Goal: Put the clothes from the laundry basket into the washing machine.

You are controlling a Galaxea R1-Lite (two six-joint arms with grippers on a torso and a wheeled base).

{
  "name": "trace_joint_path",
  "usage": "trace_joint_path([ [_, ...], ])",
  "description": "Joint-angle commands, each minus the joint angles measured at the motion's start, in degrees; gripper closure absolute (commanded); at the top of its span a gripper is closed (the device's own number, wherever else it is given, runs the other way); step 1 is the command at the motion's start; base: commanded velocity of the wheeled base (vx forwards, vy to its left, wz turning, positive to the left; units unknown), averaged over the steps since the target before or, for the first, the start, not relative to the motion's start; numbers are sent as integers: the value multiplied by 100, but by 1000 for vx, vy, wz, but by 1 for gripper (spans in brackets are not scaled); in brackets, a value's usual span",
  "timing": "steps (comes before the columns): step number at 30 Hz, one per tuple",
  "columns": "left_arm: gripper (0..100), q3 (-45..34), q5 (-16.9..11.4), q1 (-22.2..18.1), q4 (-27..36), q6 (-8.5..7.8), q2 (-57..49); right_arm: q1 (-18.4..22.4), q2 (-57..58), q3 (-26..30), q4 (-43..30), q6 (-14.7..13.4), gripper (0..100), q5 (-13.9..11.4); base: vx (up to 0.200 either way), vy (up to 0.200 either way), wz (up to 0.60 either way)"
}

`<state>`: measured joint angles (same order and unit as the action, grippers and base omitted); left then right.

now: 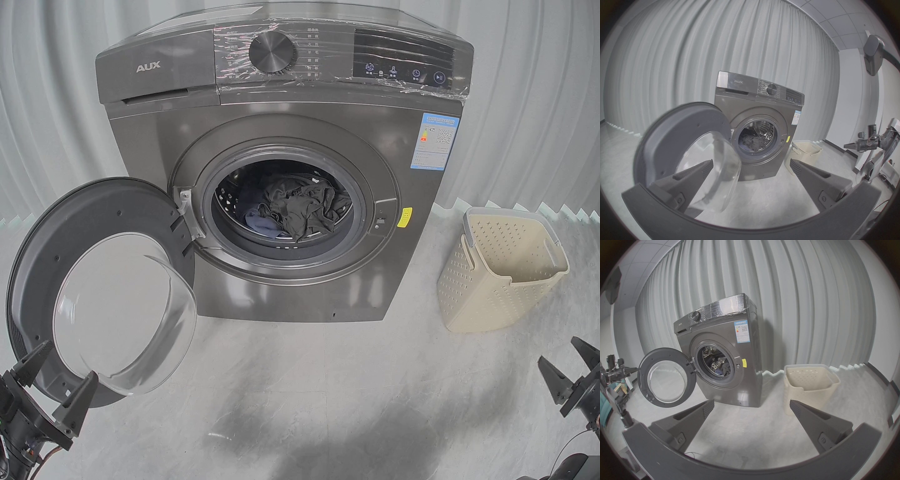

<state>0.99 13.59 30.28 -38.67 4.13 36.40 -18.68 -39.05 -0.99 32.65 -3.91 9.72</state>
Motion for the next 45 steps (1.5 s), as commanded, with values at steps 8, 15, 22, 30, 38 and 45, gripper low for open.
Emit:
trace_joint_path([
  [8, 0, -99, -392, -2070, 2285, -114, -2489, 1121, 3070, 90, -2236, 374, 0, -163, 0, 0, 0],
  [15, 0, -99, -1350, -2387, 2926, -281, -3122, 1129, 3360, 90, -2781, 189, 0, -22, -171, 0, 0],
  [22, 0, -90, -1377, -3046, 3559, -325, -3640, 1147, 3360, 90, -2729, 145, 0, 663, 0, 0, 0],
  [30, 0, -99, -1342, -3046, 3507, -317, -3640, 1815, 3905, 90, -2922, 400, 0, -22, 0, 0, 0],
  [38, 0, -99, -937, -3046, 3612, -396, -3640, 1850, 3896, 11, -3502, 321, 0, -875, 0, 0, 0],
  [45, 0, -99, -1263, -3046, 3902, -422, -3640, 1841, 3869, 20, -3476, 400, 0, -831, 0, 0, 0],
])
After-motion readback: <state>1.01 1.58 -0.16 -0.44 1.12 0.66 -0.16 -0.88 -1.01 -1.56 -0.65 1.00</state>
